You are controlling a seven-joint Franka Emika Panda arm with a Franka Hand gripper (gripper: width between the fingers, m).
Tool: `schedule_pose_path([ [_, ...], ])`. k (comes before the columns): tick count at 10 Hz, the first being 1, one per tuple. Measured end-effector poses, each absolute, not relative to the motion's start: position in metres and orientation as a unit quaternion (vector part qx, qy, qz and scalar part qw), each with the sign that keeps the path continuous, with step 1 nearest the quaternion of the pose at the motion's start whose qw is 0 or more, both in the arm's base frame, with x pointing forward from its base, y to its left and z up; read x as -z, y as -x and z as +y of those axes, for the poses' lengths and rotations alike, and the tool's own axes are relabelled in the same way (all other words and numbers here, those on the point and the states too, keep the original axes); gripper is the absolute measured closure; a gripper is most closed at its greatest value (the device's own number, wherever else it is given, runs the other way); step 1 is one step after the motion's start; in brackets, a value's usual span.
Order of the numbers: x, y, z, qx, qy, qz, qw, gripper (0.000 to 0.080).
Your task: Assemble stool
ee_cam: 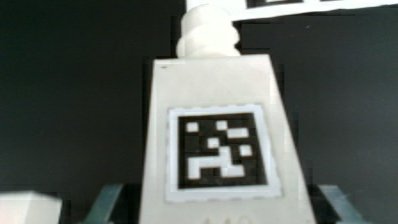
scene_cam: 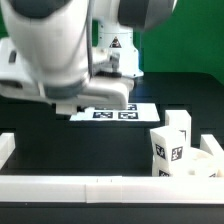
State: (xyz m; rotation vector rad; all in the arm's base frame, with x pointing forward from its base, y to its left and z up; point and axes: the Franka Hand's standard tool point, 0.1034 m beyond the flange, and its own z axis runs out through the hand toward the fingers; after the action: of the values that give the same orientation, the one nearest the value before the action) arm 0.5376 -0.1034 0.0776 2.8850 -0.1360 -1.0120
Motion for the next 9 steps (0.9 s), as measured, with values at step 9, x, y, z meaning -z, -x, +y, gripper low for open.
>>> schedule_pose_path([
  [9, -0.151, -0.579, -0.014, 0.028, -0.998, -0.049, 0.038, 0.0465],
])
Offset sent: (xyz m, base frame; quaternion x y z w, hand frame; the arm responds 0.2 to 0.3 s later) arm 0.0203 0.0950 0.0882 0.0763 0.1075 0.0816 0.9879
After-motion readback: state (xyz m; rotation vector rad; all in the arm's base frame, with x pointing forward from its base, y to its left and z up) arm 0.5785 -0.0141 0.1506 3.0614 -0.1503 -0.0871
